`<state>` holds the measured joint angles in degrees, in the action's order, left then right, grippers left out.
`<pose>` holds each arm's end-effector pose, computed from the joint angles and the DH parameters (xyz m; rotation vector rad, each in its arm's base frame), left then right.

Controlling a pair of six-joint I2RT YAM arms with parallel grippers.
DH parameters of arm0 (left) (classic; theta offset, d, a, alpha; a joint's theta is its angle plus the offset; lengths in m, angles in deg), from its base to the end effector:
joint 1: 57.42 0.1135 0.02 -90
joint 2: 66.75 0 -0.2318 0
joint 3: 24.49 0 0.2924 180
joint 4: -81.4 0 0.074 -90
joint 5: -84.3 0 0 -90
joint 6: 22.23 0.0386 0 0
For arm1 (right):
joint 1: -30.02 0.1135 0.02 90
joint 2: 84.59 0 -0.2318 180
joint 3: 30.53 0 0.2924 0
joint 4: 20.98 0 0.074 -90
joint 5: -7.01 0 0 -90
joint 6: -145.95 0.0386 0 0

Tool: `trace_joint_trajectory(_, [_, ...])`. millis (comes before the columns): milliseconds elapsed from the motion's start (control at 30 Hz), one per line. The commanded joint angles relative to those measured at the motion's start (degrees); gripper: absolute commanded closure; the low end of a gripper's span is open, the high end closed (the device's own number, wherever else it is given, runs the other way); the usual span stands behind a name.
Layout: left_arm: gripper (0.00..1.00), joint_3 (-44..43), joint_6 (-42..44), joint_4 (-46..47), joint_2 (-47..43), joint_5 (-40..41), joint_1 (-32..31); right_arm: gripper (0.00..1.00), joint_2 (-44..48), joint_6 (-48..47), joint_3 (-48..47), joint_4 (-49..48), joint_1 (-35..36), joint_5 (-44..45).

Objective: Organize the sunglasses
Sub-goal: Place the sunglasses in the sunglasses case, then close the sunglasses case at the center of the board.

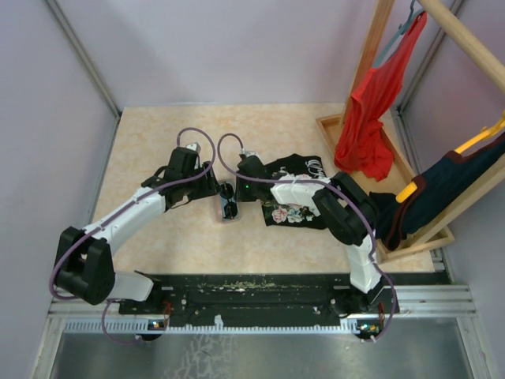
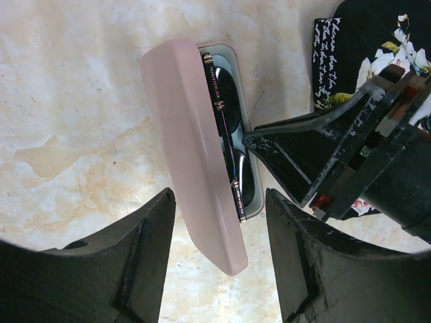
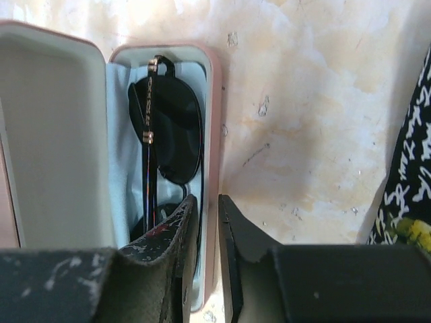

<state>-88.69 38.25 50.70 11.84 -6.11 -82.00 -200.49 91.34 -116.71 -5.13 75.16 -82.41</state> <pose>0.3062 -0.1404 0.1883 -0.1002 2.4049 -0.4601 0.3205 0.3215 0.0966 -0.2046 2.4593 0.6419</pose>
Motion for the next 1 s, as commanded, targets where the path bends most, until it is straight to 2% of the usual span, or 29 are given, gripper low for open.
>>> trace_joint_trajectory(0, [0.37, -1.17, 1.13, 0.66, -1.94, 0.93, 0.46, 0.78, 6.77, 0.69, 2.87, -6.52, -0.15, -2.08])
trace_joint_trajectory(167, [0.37, -1.26, 0.94, 0.07, -2.18, 1.36, 0.42, 0.72, 10.21, 1.82, 7.19, -11.94, -0.98, -3.35])
trace_joint_trajectory(300, [0.38, -0.44, -0.21, 0.53, -4.07, 2.16, 0.47, 0.71, 10.93, 1.73, 8.59, -10.42, -1.54, -1.34])
trace_joint_trajectory(600, [0.45, 4.79, -2.5, 3.19, -9.06, 6.57, 0.46, 0.81, 7.68, -2.33, 5.62, -3.76, -1.63, 1.85])
trace_joint_trajectory(800, [0.42, 6.95, -3.65, 5.39, -7.33, 4.05, 0.46, 0.81, 4.87, -3.46, 3.7, -2.46, -1.63, 0.42])
trace_joint_trajectory(967, [0.46, 7.65, -4.26, 5.66, -6.69, 3.41, 0.48, 0.83, 3.69, -3.72, 3.29, -2.3, -1.64, -0.59])
